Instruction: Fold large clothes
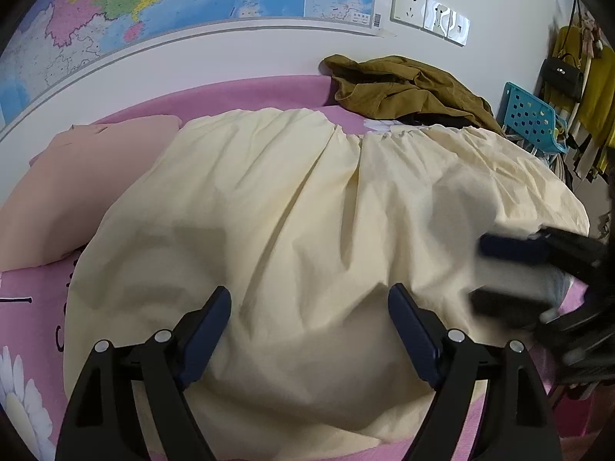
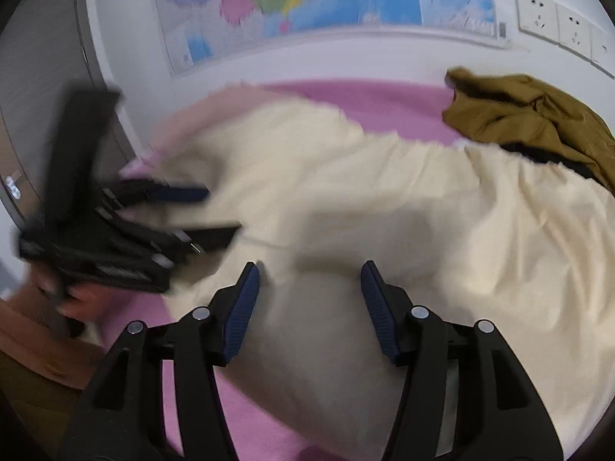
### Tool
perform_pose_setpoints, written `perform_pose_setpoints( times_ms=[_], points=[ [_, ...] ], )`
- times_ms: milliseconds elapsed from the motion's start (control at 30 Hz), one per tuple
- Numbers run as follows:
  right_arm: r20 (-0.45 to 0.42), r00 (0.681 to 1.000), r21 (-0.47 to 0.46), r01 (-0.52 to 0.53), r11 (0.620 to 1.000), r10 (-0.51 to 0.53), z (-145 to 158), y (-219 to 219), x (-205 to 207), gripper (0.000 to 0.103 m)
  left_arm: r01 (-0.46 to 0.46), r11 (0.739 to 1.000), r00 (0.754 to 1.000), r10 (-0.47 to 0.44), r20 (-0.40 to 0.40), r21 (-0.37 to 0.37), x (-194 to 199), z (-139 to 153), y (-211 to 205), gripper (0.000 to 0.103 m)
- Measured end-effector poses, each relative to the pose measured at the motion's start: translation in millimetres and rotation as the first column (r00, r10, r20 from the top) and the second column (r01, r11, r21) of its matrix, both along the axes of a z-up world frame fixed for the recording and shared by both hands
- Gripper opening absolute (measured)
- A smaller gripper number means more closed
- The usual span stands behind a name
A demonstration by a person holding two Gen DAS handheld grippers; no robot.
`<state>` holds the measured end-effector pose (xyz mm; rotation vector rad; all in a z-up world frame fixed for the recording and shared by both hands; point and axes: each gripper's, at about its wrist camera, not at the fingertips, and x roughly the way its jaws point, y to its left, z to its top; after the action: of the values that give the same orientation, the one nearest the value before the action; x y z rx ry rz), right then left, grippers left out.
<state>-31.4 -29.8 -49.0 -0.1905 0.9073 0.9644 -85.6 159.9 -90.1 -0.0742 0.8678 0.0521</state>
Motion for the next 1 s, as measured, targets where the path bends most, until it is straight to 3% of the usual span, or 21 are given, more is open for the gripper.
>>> perform_pose_setpoints(
  times_ms=[167, 333, 433, 600, 667, 833, 933, 1000],
  points=[
    [-0.032, 0.999, 0.037, 0.012, 0.999, -0.011, 9.1, -5.7, 4.3, 0.056, -0.002, 1.000, 0.999, 0.002, 0.035, 0.000, -6.1, 9.4, 8.7, 0.081],
    [-0.013, 0.995, 0.095, 0.099, 0.991, -0.098, 28.2, -21.7, 27.9, 0.058, -0.051, 0.998, 0.994, 0.049, 0.096, 0.021, -2.2, 27.5, 31.5, 0.082],
    [0.013, 0.983, 0.065, 0.183, 0.981, -0.184, 24.4, -29.8, 52.4, 0.059, -0.070, 0.996, 0.995, 0.066, 0.075, 0.055, 12.3, 22.9, 40.5, 0.082],
    [-0.087, 0.965, -0.021, 0.247, 0.969, -0.248, -11.5, -43.1, 84.1, 0.052, -0.064, 0.994, 0.998, 0.065, -0.008, 0.088, 34.7, -1.8, 44.5, 0.085],
    [-0.101, 0.965, -0.004, 0.243, 0.970, -0.242, -10.0, -49.4, 83.1, 0.052, -0.061, 0.993, 0.998, 0.063, -0.011, 0.103, 33.8, -2.7, 42.3, 0.086],
    [-0.054, 0.961, 0.129, 0.276, 0.952, -0.271, 30.2, -94.2, 74.1, 0.053, -0.062, 0.995, 0.997, 0.059, 0.040, 0.073, 22.9, 15.9, 45.7, 0.084],
    [-0.015, 0.930, 0.105, 0.366, 0.924, -0.367, 35.5, -129.9, 82.7, 0.056, -0.035, 0.997, 0.997, 0.029, 0.074, 0.072, 17.5, 23.3, 43.9, 0.085],
    [-0.040, 0.896, 0.075, 0.443, 0.893, -0.441, 27.3, -152.0, 92.2, 0.056, -0.047, 0.996, 0.998, 0.044, 0.044, 0.072, 22.5, 17.4, 47.3, 0.085]
  ],
)
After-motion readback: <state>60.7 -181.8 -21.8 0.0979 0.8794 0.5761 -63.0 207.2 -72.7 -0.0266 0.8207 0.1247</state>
